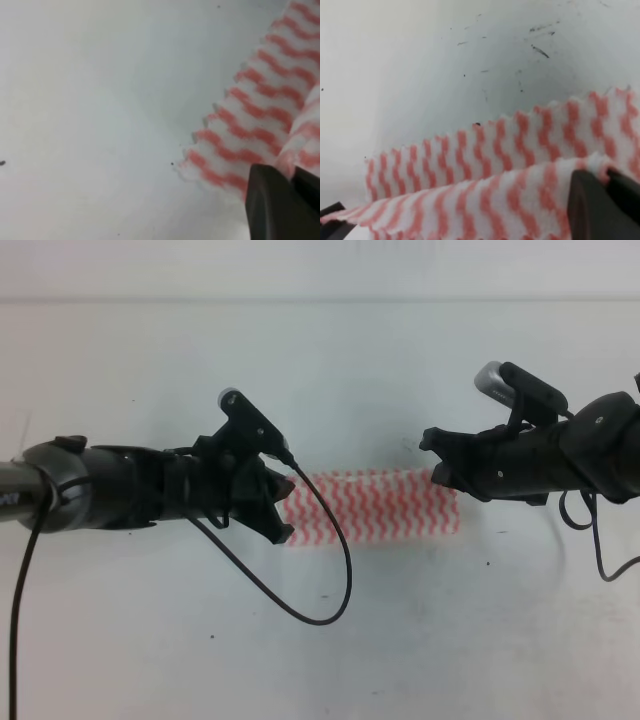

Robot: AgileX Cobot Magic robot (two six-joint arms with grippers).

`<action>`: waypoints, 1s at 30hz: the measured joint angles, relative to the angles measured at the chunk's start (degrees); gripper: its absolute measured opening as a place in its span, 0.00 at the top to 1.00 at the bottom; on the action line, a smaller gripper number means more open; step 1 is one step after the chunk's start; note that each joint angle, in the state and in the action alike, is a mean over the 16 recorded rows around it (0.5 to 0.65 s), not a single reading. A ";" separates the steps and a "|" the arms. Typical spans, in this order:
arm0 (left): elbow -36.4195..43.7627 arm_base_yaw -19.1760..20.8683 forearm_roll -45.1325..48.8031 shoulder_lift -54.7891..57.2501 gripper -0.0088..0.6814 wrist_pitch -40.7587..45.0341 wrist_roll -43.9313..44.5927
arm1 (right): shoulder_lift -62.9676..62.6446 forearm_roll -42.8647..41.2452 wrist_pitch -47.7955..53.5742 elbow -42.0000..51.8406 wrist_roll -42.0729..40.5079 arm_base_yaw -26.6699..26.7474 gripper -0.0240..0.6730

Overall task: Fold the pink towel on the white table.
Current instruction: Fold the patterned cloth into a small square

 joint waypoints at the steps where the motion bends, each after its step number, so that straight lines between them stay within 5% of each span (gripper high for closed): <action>1: -0.07 0.00 0.00 0.00 0.98 -0.16 -0.09 | 0.00 -0.01 0.02 0.00 -0.01 0.00 0.97; 19: -5.63 0.00 0.24 -3.80 0.94 0.14 -6.73 | 0.00 -0.14 0.09 0.00 -0.03 0.00 0.97; 30: -6.52 -0.03 7.92 -3.33 0.97 12.02 -12.08 | 0.00 -0.21 -0.18 0.00 -0.04 0.00 0.97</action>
